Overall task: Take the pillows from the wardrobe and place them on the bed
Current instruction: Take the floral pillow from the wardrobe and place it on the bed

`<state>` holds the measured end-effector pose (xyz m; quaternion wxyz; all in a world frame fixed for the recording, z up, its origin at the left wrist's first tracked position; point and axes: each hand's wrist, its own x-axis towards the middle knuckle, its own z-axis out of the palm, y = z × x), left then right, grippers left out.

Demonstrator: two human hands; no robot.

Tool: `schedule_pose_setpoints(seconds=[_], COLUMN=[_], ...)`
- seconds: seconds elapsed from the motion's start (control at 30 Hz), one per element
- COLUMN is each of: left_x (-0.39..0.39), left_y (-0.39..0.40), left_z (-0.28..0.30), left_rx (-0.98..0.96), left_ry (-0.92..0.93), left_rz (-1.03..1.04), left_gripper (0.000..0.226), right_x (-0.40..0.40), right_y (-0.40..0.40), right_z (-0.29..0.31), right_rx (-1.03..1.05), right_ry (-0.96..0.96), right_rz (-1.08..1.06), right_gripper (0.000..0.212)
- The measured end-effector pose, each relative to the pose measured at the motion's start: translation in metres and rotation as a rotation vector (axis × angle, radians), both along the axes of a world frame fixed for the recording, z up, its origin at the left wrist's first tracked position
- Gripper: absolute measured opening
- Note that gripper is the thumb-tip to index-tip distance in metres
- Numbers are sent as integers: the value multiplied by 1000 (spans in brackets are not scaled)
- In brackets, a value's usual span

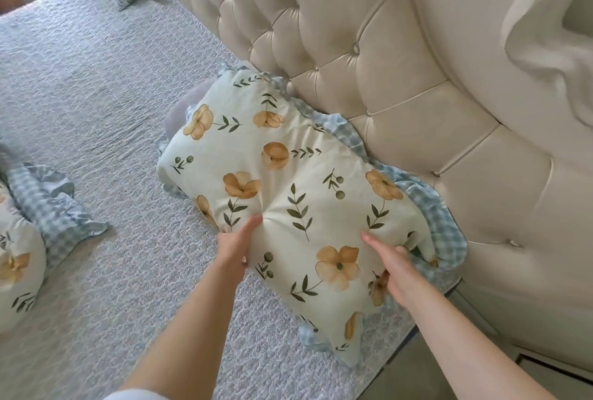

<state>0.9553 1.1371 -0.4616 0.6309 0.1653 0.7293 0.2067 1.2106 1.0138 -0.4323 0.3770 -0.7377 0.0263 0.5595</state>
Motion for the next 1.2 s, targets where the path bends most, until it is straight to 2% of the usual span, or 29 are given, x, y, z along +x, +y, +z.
schedule_pose_setpoints(seconds=[0.03, 0.1, 0.2, 0.33, 0.47, 0.6, 0.63, 0.73, 0.77, 0.83, 1.0, 1.1, 1.2], left_x=[4, 12, 24, 32, 25, 26, 28, 37, 39, 43, 42, 38, 37], left_y=[5, 15, 34, 72, 80, 61, 56, 39, 33, 23, 12, 15, 20], left_z=[1, 4, 15, 26, 10, -4, -5, -8, -8, -5, -8, -9, -7], left_rx=[35, 111, 225, 346, 249, 145, 164, 187, 192, 235, 292, 278, 264], left_ry=[32, 52, 36, 36, 66, 83, 71, 2, -17, -20, 0, 17, 79], left_rz=[28, 84, 125, 104, 37, -30, -14, 59, 54, 6, -67, -110, -158], left_gripper=[86, 89, 105, 118, 103, 119, 119, 111, 116, 124, 122, 119, 113], right_x=[-1, -4, -6, -3, -14, -9, -6, 4, 6, 9, 8, 4, -4], right_y=[3, 9, 24, 44, 60, 69, 68, 57, 54, 48, 40, 40, 40], right_z=[1, 2, 5, 0, -14, -23, -23, -22, -21, -23, -24, -22, -20], right_rx=[21, 66, 102, 118, 141, 124, 110, 57, 36, -26, -137, -131, -150], right_ry=[-22, -95, -180, -151, -203, -246, -230, -175, -175, -201, -200, -301, -452], right_rz=[9, -12, -80, -89, -16, 101, 136, 191, 189, 174, 182, 242, 285], right_gripper=[68, 54, 68, 74, 75, 69, 76, 116, 120, 113, 71, 48, 48])
